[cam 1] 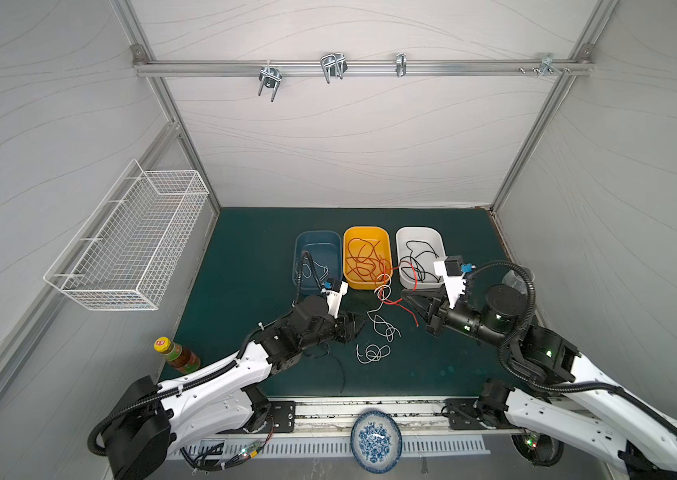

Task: Untangle the cables
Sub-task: 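Grasp another white wire near the right gripper with the left gripper, then lift the white wire with the left gripper while the right holds the red wire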

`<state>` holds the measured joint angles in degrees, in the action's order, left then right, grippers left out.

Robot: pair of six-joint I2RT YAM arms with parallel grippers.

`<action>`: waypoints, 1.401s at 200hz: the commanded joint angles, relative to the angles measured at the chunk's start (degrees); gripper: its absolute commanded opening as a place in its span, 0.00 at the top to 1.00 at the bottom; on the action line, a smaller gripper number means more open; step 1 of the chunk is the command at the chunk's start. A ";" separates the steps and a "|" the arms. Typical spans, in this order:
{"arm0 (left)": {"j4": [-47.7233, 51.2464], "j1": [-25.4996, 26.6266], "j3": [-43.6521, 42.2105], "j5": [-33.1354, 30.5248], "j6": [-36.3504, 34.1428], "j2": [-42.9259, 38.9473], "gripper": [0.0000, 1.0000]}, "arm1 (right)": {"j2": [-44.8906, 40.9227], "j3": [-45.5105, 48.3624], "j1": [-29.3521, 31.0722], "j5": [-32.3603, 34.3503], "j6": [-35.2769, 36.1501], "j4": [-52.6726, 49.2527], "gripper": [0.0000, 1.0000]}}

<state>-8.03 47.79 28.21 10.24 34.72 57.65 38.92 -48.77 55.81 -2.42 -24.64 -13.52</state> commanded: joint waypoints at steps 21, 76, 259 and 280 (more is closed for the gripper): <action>-9.28 1.11 -0.53 0.69 -6.38 1.48 0.49 | -0.24 -1.17 0.09 -4.10 -1.24 1.54 1.00; -9.69 2.26 1.15 0.66 -9.81 4.63 0.52 | 0.29 -0.98 0.15 -8.22 -2.77 3.14 1.00; -6.79 4.62 3.65 1.65 -7.96 4.66 1.00 | -1.65 2.90 0.17 -7.51 -8.98 8.35 1.00; -7.61 4.69 3.41 1.99 -7.32 5.04 1.00 | -1.80 2.38 0.09 -6.46 -8.75 7.17 1.00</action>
<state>-13.17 52.25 29.45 11.35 26.26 62.92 38.02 -46.09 55.81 -10.85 -32.60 -7.55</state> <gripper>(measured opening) 0.047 0.055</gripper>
